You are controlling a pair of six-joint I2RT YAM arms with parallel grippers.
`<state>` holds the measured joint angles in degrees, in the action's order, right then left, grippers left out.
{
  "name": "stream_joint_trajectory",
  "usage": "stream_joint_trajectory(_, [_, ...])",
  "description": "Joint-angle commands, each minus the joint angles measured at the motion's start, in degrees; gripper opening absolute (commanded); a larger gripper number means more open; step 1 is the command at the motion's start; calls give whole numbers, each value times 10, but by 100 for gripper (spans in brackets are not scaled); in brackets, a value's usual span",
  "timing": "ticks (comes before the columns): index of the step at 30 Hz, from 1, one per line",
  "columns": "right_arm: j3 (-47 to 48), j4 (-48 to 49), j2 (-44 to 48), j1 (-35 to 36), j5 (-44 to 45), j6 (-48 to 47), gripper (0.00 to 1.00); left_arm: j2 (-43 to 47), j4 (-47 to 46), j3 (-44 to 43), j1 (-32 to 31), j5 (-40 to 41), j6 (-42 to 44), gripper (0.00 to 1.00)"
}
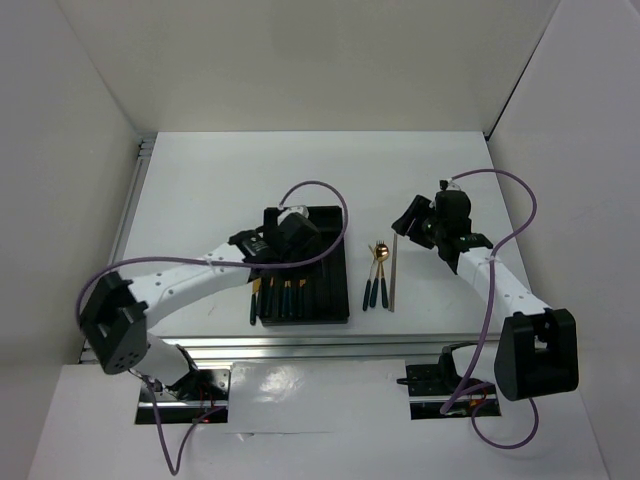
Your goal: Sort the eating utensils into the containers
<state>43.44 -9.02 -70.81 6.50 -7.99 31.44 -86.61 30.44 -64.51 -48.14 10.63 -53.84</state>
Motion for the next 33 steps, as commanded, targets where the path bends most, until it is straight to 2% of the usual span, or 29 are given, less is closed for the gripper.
stream_joint_trajectory(1, [-5,26,4,-3,-1,-9,61,94,34,-2,26,38,39,81])
stream_joint_trajectory(6, [-5,31,-8,-3,-6,-9,61,248,56,130,126,24,55,82])
stream_joint_trajectory(10, [1,31,-20,-3,-1,-14,61,334,56,214,217,-3,66,84])
stream_joint_trajectory(12, [6,31,-27,-3,4,-14,61,348,38,250,237,-31,79,84])
stream_joint_trajectory(16, [19,26,-49,-3,4,-14,61,301,21,266,261,-44,66,79])
stream_joint_trajectory(20, [31,21,-69,-3,4,-19,61,194,-11,278,268,-63,57,67])
stream_joint_trajectory(22, [37,13,-69,-3,11,-19,61,153,-29,278,268,-79,66,66])
stream_joint_trajectory(30, [43,8,-92,-3,22,-19,61,160,-45,284,268,-65,78,65])
stream_joint_trajectory(33, [48,8,-98,-3,22,-19,61,166,-62,298,268,-83,90,65])
